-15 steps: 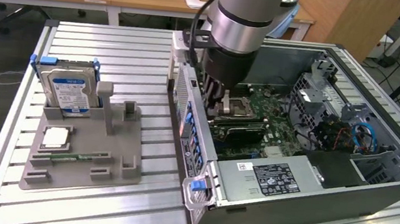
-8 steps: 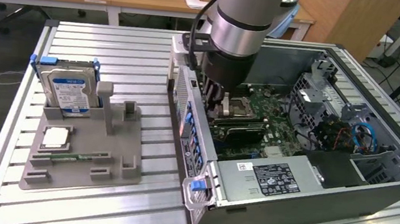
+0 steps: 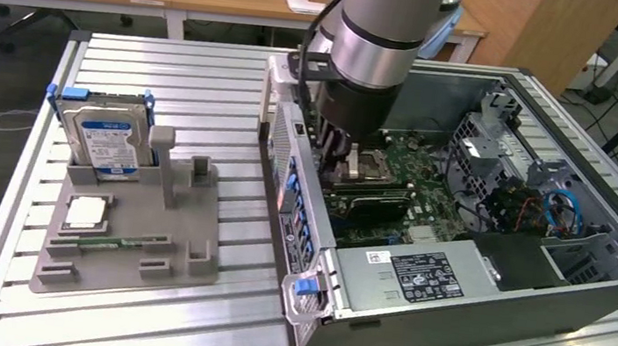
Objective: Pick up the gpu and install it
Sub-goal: 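Press down on the gpu until it lock into place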
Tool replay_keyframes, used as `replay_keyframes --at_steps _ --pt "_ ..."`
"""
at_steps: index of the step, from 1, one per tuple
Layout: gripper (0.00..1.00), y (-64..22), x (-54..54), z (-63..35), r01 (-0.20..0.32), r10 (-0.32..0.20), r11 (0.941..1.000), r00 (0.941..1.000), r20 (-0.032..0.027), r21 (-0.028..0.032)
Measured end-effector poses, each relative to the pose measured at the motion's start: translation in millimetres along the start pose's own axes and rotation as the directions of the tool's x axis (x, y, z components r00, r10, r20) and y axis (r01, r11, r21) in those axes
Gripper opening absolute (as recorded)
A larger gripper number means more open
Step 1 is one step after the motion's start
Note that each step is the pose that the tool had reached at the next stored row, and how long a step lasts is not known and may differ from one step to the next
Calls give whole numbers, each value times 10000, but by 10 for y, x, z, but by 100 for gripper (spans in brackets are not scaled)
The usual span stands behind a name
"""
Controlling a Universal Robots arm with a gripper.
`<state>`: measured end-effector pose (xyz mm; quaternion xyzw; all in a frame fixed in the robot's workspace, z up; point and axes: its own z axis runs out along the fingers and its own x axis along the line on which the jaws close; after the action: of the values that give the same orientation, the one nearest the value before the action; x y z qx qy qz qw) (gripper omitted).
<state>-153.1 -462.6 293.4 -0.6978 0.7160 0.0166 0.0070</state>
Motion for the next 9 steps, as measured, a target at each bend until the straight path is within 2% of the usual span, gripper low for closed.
replay_keyframes --at_steps 4,9 --pt "11 -70 -1 -1 2 -2 10000 10000 9 -2" --pt "11 -72 -2 -1 2 -2 10000 10000 32 -2"
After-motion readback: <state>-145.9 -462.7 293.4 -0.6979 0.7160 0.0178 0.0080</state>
